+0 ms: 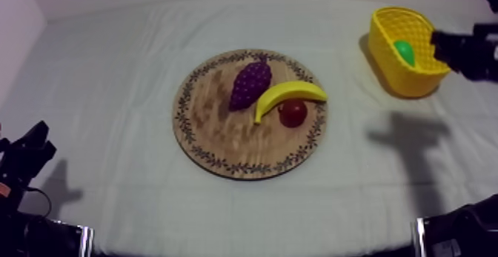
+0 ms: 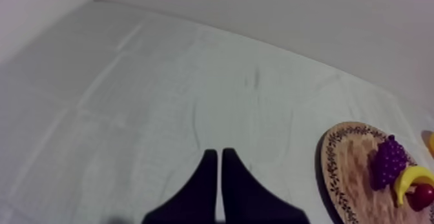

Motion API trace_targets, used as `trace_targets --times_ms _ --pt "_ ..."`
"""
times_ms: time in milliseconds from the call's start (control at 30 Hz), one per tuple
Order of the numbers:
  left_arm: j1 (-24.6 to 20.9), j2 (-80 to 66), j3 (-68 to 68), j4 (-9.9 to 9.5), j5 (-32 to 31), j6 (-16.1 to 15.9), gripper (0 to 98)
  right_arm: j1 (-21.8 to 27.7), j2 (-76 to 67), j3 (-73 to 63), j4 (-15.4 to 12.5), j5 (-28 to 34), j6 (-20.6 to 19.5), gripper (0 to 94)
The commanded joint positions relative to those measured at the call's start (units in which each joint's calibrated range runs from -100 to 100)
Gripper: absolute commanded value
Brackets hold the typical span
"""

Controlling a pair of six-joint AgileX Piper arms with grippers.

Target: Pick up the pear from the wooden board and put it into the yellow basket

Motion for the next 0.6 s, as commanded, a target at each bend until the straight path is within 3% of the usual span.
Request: trace_targets --times_ms 0,400,567 --pt "0.00 -0.02 -0.05 -0.01 0.01 0.00 0.1 0.32 -14.99 12.29 -0.65 -1.07 2.35 1.9" --pt "0.00 -0.02 -0.05 -0.01 0.01 0.00 0.1 5.23 -37.27 33.51 -7.00 -2.45 12.28 0.3" --pt "0.00 -0.02 -0.05 -0.01 0.01 0.01 0.1 6.70 -42.17 35.10 -8.37 -1.54 12.32 0.3"
